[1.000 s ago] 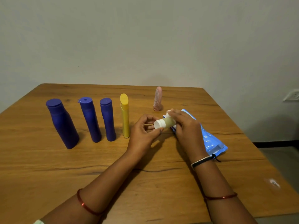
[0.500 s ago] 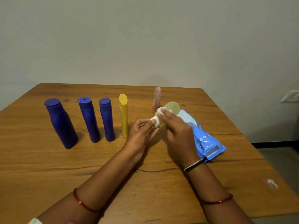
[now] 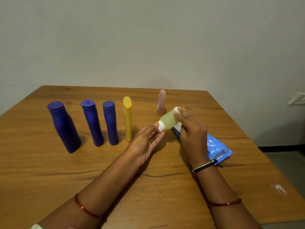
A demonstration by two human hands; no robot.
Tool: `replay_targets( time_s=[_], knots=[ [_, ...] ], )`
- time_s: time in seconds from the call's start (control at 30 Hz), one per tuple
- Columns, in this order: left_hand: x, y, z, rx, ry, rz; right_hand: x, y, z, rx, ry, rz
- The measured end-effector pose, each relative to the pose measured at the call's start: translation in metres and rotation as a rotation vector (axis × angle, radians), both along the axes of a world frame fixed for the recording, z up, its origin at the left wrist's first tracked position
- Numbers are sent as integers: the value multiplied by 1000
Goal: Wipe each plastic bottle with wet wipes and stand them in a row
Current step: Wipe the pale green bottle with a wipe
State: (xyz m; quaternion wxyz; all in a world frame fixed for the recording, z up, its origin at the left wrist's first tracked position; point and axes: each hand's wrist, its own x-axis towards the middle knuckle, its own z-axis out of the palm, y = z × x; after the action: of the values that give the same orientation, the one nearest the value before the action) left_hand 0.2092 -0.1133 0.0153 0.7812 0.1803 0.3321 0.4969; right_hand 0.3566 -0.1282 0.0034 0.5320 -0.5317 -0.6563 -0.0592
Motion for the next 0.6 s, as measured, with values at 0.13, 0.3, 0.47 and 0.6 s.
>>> replay_targets(
  time_s=[0.13, 0.3, 0.47, 0.6],
  knots=[
    [-3, 1, 1, -66, -99, -5, -20, -8, -5, -24, -78, 212],
    [-1, 0, 1, -86, -110, 1, -14, -7, -5, -43, -80, 209],
    [3, 0, -3, 41, 71, -8, 19, 5, -1, 31, 88, -82],
    [4, -3, -5, 287, 336, 19, 21, 8, 4, -74, 524, 42]
  ],
)
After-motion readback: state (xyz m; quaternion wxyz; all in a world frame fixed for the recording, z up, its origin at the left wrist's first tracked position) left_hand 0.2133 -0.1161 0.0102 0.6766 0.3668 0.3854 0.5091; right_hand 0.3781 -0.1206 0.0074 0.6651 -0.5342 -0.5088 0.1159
